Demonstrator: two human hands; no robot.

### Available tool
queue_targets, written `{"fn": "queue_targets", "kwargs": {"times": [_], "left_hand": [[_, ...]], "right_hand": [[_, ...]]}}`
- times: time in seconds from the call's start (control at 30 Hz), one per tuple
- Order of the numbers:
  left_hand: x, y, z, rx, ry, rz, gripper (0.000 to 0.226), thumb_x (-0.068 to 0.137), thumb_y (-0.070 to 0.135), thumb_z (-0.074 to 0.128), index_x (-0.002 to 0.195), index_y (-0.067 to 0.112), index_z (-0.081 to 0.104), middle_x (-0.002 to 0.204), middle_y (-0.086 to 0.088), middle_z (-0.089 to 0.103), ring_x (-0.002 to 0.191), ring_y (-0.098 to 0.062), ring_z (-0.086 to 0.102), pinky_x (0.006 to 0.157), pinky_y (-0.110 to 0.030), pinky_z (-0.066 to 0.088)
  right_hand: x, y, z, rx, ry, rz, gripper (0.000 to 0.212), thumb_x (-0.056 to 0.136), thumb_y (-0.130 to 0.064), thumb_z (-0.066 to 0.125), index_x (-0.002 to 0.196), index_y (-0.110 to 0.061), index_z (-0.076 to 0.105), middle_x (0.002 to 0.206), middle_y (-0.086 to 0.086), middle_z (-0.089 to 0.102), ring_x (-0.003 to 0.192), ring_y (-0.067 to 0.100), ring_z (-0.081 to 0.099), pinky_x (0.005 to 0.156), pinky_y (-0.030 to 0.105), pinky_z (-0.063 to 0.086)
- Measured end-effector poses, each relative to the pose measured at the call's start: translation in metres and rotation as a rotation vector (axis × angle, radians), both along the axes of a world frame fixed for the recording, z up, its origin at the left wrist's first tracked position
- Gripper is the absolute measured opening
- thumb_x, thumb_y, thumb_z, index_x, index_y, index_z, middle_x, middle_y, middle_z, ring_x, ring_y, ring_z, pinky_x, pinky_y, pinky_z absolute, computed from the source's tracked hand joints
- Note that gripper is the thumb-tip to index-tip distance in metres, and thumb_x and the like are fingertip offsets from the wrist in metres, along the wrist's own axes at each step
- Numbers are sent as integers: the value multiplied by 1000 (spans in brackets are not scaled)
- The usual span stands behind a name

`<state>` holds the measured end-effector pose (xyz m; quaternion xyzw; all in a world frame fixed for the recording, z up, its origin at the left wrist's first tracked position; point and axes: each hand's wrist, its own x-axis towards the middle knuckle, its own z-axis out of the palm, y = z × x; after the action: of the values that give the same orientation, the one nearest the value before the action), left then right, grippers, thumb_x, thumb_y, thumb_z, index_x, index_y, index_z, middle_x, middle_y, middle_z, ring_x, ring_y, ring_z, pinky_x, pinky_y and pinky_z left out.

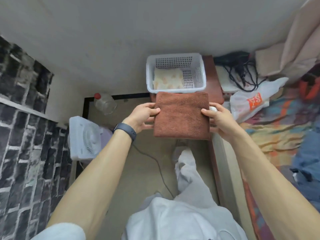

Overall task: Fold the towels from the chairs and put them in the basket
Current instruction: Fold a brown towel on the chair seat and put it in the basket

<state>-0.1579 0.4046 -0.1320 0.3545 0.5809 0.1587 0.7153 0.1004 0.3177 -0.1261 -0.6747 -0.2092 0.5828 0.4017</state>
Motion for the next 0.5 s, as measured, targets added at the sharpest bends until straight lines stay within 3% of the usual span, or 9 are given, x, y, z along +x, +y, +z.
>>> {"fn": "queue_targets", "kwargs": {"times": [0.17, 0.3, 0.4, 0.5], "left_hand": [[36, 106, -30, -16, 96, 43, 26, 99, 15, 56, 123, 22, 63, 107, 0, 75, 93, -18, 73, 74, -37, 57], [63, 173, -53, -41, 183, 108, 22, 101, 10, 50, 103, 29, 62, 100, 2, 70, 84, -13, 67, 67, -34, 54], [77, 219, -72, -48, 218, 129, 27, 101, 9, 47, 121, 21, 62, 105, 0, 69, 85, -13, 67, 57, -28, 55], [84, 257, -96, -49, 252, 154, 36, 100, 6, 46, 131, 18, 58, 107, -1, 68, 87, -14, 66, 67, -31, 55]], "right_hand": [[35, 121, -36, -79, -22, 74, 22, 95, -18, 66, 116, -25, 65, 103, -2, 74, 89, 19, 73, 69, 38, 58], [52, 203, -65, -138, -41, 97, 26, 95, -19, 66, 120, -25, 64, 110, 0, 73, 97, 20, 73, 77, 44, 61], [60, 254, -84, -177, -45, 98, 25, 96, -19, 65, 119, -27, 63, 108, -5, 71, 94, 14, 70, 70, 34, 58], [64, 291, -111, -243, 3, 78, 26, 99, -18, 60, 123, -27, 61, 109, -5, 70, 99, 15, 68, 78, 41, 58]]}}
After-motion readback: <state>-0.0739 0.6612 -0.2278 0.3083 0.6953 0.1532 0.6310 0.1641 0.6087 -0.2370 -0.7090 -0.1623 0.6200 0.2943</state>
